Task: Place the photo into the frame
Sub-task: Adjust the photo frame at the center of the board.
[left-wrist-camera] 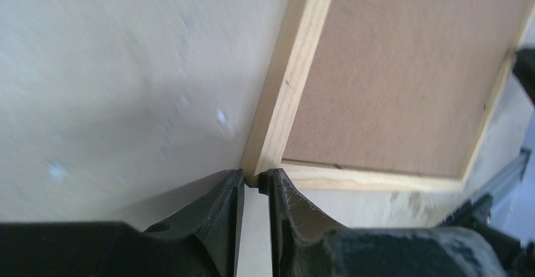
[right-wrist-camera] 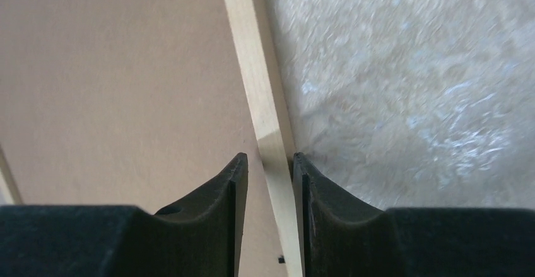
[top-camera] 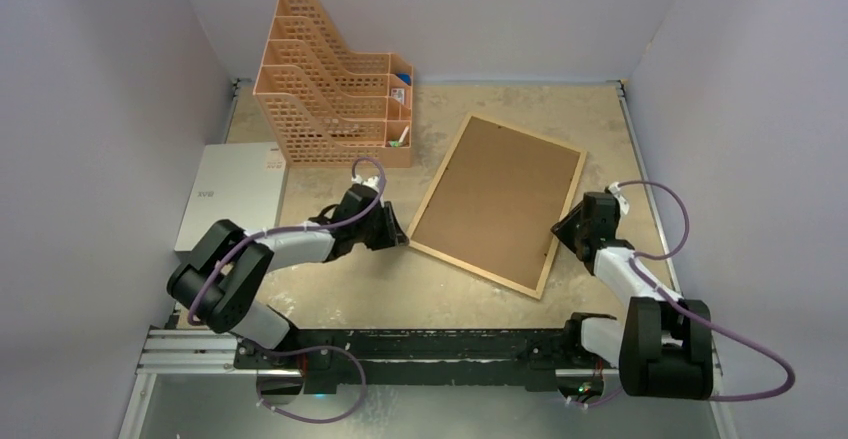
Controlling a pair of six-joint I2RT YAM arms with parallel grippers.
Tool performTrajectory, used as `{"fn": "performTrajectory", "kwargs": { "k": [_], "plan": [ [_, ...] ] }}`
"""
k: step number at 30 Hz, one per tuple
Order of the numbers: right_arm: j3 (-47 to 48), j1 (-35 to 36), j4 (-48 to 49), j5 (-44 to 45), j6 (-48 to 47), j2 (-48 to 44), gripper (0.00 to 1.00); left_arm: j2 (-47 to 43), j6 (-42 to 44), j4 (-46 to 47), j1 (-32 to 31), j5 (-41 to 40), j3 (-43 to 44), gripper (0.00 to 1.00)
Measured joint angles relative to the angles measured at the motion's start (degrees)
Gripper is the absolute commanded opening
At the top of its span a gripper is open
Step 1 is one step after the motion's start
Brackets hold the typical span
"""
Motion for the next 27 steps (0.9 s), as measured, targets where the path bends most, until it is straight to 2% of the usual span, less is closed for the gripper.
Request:
{"fn": "performTrajectory", "kwargs": {
  "k": [4,10,14,17,22,27],
  "plan": [
    [-1.84,0.02,-0.15,-3.98,1.07,-1.95,0.31,3.3,2.38,0.2,3.74,-2.32,3.8,0.24],
    [-4.46,0.02,0.02,-7.58,2.38,-4.5,0.28,4.74,3.5,1.33,5.84,-2.95,4.79,0.28],
    [-5.77,2.78,-4.24,-10.16,4.79,-9.07,0.28,4.96,3.61,2.16,8.31,-4.33,4.79,0.31],
    [-5.66,5.62,-9.38,-9.79,5.77,-13.2,0.36,4.96,3.63,2.43,9.62,-4.81,4.79,0.34],
    [0.11,7.04,-16.17,-5.03,5.88,-16.63,0.61,3.82,3.61,2.23,10.29,-4.44,4.07,0.43],
    [8.55,7.04,-14.51,2.29,3.67,-12.15,0.65,0.46,3.65,-0.11,10.97,-4.5,2.25,0.45]
  ]
}}
